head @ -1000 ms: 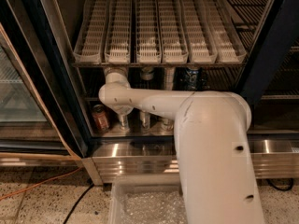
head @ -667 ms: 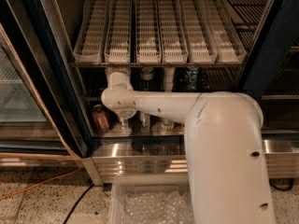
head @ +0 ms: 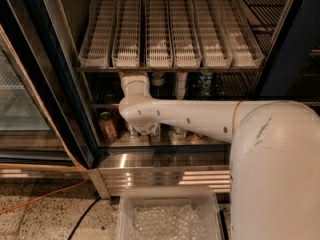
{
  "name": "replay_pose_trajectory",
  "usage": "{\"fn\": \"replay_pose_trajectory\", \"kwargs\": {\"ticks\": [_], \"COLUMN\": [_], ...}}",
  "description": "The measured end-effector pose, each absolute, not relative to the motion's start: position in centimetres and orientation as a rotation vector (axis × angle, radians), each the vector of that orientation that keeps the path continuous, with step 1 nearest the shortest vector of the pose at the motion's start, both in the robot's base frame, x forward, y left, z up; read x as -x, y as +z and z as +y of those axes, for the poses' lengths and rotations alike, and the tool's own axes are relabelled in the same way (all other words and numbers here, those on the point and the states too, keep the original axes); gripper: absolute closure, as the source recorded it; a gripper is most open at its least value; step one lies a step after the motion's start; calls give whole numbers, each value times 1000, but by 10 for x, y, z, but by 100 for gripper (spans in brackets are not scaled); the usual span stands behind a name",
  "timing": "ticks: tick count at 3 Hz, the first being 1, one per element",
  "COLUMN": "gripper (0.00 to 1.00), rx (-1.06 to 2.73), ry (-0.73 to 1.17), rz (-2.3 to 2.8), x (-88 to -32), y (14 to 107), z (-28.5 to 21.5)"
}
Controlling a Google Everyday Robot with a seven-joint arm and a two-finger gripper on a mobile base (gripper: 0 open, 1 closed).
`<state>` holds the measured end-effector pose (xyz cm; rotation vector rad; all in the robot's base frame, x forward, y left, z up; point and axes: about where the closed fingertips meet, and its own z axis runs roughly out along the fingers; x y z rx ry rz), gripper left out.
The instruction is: Pick coke can from middle shelf of fridge
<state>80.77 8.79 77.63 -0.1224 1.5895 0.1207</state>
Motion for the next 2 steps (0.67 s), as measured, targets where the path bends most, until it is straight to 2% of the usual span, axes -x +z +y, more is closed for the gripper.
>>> {"fn": "replay_pose_trajectory", "kwargs": {"ticks": [2], "gripper": [100], "rx": [143], "ry": [144], "rz": [1620], "x": [-792], "y": [768], "z": [84]}}
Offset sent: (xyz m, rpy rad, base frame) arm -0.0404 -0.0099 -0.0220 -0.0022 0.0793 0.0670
